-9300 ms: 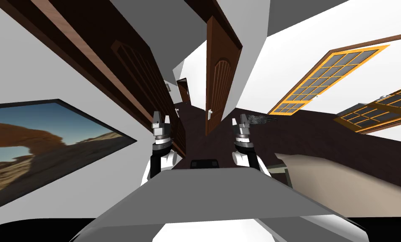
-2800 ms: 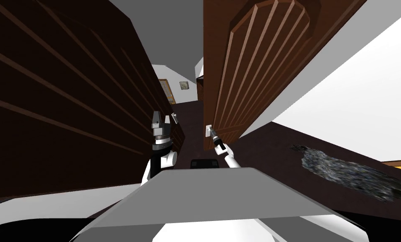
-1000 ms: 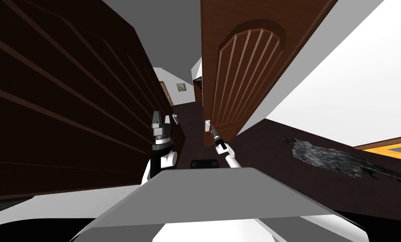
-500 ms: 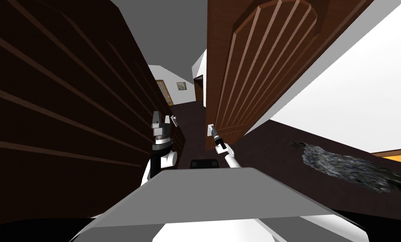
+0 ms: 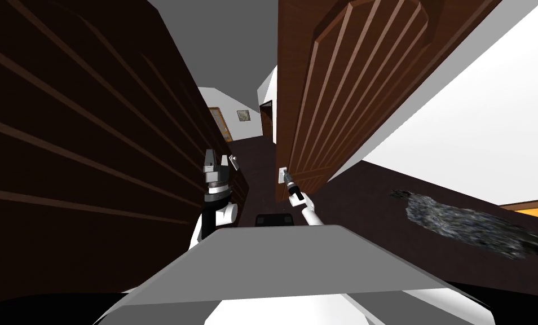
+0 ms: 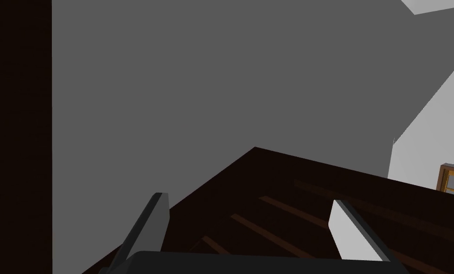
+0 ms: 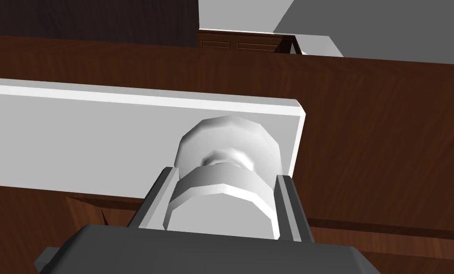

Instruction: Push the door open

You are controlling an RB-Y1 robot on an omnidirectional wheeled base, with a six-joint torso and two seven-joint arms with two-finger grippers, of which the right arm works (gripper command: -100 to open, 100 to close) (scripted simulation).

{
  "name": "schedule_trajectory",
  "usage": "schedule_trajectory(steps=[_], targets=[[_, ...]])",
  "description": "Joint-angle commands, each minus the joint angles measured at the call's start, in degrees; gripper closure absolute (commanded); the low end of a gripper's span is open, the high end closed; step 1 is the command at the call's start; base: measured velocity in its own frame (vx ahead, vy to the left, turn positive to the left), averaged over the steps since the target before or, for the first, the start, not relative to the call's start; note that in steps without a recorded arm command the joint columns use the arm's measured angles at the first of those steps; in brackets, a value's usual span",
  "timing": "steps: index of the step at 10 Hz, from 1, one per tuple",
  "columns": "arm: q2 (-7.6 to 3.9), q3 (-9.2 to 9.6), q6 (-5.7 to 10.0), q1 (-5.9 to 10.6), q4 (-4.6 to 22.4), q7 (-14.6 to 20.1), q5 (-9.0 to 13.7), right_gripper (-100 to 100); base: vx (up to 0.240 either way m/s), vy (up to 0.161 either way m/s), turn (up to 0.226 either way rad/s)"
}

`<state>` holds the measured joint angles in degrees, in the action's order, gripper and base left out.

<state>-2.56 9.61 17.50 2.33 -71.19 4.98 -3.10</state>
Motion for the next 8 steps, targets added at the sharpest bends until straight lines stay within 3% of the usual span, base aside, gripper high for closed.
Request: schedule_trajectory(steps=[1, 5, 8], targets=[[0.04, 0.03, 0.06, 0.03, -0.1, 0.0, 0.0, 100, -0.007, -0.001, -0.003], [-0.49, 1.36, 0.06, 0.18, 0.4, -1.9, 1.9, 100, 0.115, 0.024, -0.105], [-0.90, 3.18, 0.20, 0.54, 0.8, -4.3, 4.4, 100, 0.179, 0.069, -0.223]])
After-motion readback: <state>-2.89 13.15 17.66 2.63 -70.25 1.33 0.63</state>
